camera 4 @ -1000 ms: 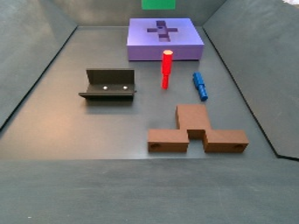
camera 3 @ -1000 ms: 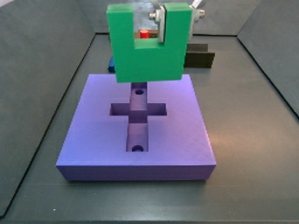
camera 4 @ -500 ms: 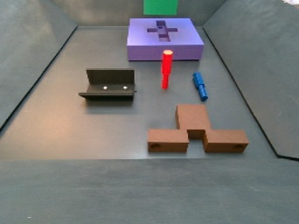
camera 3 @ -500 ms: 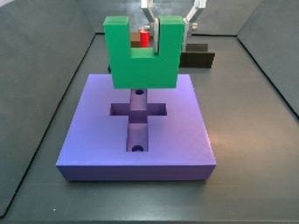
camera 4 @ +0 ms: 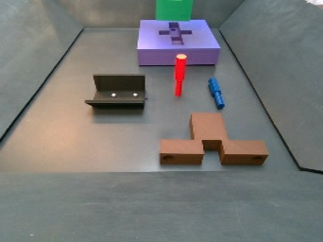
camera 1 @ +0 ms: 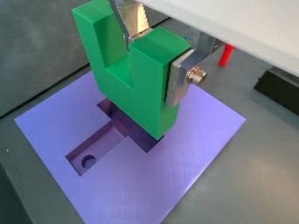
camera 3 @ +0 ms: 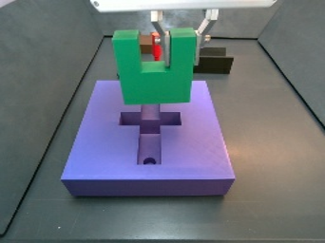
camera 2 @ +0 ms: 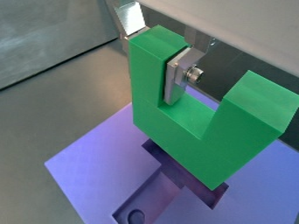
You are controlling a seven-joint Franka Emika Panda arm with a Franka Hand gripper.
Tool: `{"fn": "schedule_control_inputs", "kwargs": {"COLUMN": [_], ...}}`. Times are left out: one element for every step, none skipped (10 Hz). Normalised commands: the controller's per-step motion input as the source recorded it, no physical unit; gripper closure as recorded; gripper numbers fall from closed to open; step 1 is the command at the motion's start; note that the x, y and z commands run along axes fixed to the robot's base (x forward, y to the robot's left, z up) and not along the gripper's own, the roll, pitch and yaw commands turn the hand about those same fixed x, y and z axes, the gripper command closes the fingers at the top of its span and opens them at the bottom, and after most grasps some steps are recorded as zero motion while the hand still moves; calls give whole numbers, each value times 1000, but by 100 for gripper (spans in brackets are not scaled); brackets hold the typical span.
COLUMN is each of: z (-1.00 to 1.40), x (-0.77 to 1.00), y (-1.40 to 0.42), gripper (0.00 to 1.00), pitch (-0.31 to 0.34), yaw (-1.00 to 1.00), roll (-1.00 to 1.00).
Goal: Pick up the green object. Move up. Move to above the board. Insert the green object.
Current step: Insert the green object.
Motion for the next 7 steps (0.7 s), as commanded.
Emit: {"fn": "schedule_control_inputs", "kwargs": {"z": [-166, -169, -174, -123, -126, -183, -183], "x": [-17, 0, 31, 0, 0, 0, -6], "y": [-20, -49, -23, 0, 0, 0, 0], "gripper": [100, 100, 100, 100, 100, 100, 100], "pitch": [-101, -49, 0, 0, 0, 0, 0], "yaw": [177, 0, -123, -177, -226, -254, -237], "roll": [190, 153, 83, 11, 0, 0, -31]}}
